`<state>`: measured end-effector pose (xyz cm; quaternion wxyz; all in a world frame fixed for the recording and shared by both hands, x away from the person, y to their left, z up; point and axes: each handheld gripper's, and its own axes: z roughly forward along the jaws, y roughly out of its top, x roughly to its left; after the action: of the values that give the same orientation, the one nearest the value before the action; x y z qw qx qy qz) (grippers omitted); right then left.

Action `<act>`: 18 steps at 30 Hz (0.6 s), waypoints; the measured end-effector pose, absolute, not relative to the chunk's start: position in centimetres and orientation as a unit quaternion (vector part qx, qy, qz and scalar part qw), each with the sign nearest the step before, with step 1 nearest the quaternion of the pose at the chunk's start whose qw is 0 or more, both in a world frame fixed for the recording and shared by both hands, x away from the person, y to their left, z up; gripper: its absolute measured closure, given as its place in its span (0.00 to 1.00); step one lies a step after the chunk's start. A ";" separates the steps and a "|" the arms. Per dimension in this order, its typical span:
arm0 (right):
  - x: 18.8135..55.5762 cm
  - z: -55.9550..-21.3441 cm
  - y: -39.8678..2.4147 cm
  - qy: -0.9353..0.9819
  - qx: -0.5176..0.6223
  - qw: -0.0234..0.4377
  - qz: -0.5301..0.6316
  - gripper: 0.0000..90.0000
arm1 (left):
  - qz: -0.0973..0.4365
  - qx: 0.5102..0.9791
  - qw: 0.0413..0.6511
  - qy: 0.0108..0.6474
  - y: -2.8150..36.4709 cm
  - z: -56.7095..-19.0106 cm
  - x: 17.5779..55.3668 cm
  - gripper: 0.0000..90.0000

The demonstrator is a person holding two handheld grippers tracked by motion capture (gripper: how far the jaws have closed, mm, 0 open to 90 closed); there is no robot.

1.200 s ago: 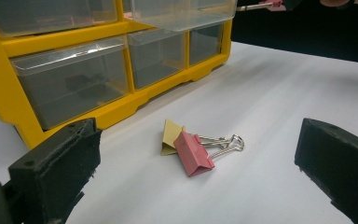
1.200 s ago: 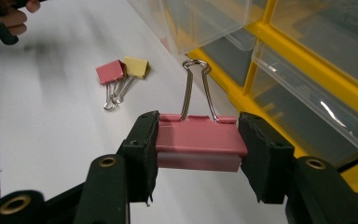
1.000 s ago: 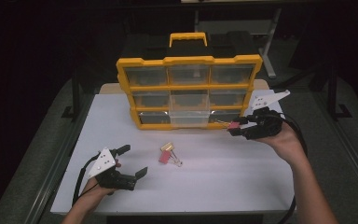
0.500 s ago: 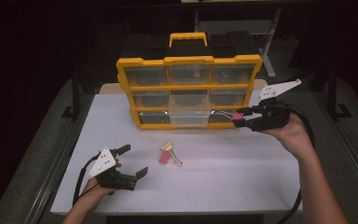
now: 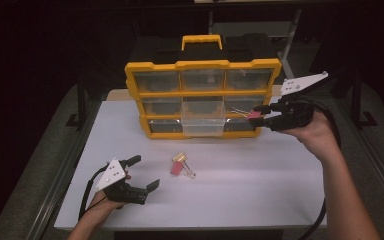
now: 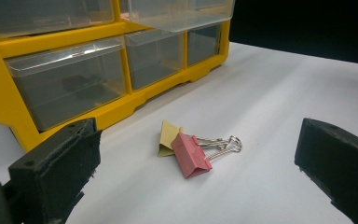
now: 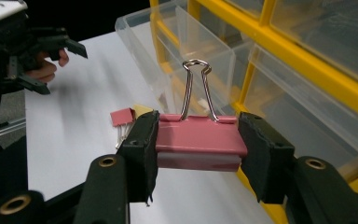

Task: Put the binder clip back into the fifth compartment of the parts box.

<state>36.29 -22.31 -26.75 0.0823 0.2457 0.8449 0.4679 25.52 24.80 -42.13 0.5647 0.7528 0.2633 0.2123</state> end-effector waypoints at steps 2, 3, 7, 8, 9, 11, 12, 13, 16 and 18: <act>36.4 -26.4 -22.3 0.843 0.243 0.078 0.474 0.54 | 0.213 0.752 0.566 0.264 24.8 -42.1 25.5 0.00; 36.4 -26.2 -22.2 0.843 0.240 0.078 0.475 0.54 | 0.213 0.752 0.566 0.264 24.8 -42.1 25.5 0.00; 36.6 -25.6 -21.9 0.842 0.236 0.077 0.479 0.54 | 0.213 0.752 0.565 0.265 24.8 -42.1 25.5 0.00; 36.7 -25.5 -21.8 0.842 0.234 0.077 0.479 0.54 | 0.213 0.752 0.565 0.265 24.8 -42.1 25.5 0.00; 36.8 -25.4 -21.7 0.843 0.235 0.075 0.479 0.54 | 0.212 0.751 0.566 0.265 24.8 -42.1 25.5 0.00; 37.0 -25.2 -21.4 0.843 0.232 0.076 0.478 0.54 | 0.213 0.753 0.565 0.264 24.8 -42.1 25.5 0.00; 37.1 -25.1 -21.3 0.844 0.231 0.076 0.478 0.54 | 0.213 0.753 0.564 0.264 24.8 -42.1 25.5 0.00; 37.2 -25.0 -21.1 0.844 0.229 0.075 0.478 0.54 | 0.212 0.753 0.564 0.264 24.8 -42.2 25.5 0.00; 37.5 -24.9 -20.5 0.847 0.225 0.073 0.475 0.54 | 0.212 0.752 0.565 0.264 24.8 -42.2 25.6 0.00; 37.6 -24.8 -20.1 0.849 0.224 0.072 0.473 0.54 | 0.212 0.752 0.566 0.264 24.8 -42.2 25.6 0.00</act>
<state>37.65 -20.07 -24.77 0.0716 0.2243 0.8489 0.4733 25.59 24.79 -42.21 0.5658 0.7518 0.2642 0.2118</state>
